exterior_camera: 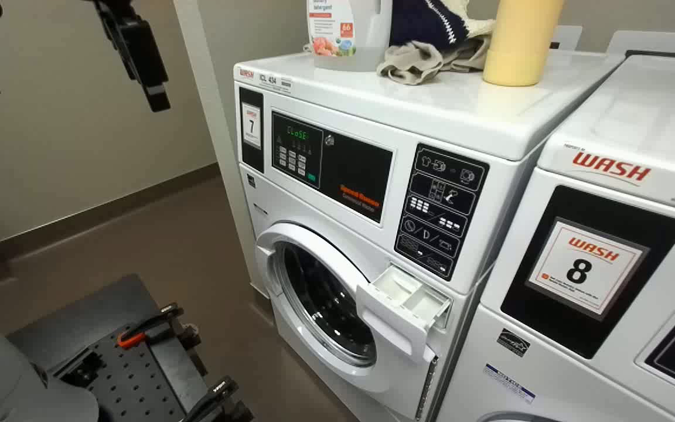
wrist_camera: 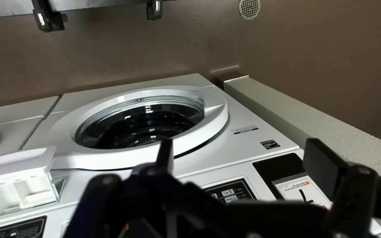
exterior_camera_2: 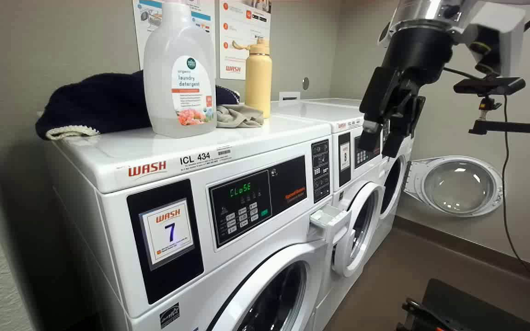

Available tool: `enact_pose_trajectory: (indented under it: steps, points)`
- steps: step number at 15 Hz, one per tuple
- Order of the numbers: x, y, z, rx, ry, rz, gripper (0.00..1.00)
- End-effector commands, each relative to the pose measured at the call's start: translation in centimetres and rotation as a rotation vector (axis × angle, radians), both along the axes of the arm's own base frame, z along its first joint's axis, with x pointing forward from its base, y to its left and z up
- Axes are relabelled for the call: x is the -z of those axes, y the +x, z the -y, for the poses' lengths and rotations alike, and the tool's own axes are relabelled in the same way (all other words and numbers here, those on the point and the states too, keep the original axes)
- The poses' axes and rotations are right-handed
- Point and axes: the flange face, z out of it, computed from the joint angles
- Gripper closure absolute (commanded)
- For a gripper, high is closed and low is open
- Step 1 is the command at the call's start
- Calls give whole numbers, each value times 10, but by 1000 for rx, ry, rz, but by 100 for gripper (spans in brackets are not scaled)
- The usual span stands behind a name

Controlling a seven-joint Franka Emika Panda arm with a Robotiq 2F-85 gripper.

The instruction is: Put the dish washing liquid in the washing machine and close the drawer

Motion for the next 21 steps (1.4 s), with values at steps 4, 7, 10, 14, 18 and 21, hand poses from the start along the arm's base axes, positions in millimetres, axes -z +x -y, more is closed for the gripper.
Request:
enact_pose_trajectory:
  steps: [4, 7, 10, 14, 18, 21]
  points:
    - [-1, 0, 0, 0, 0, -1, 0]
    - [-1, 3, 3, 4, -11, 1, 0]
    - [-8, 18, 22, 24, -82, 18, 0]
    - [-32, 51, 62, 16, -243, 97, 0]
    - [-60, 91, 125, -39, -350, 212, 0]
    - [-81, 125, 174, -142, -388, 297, 0]
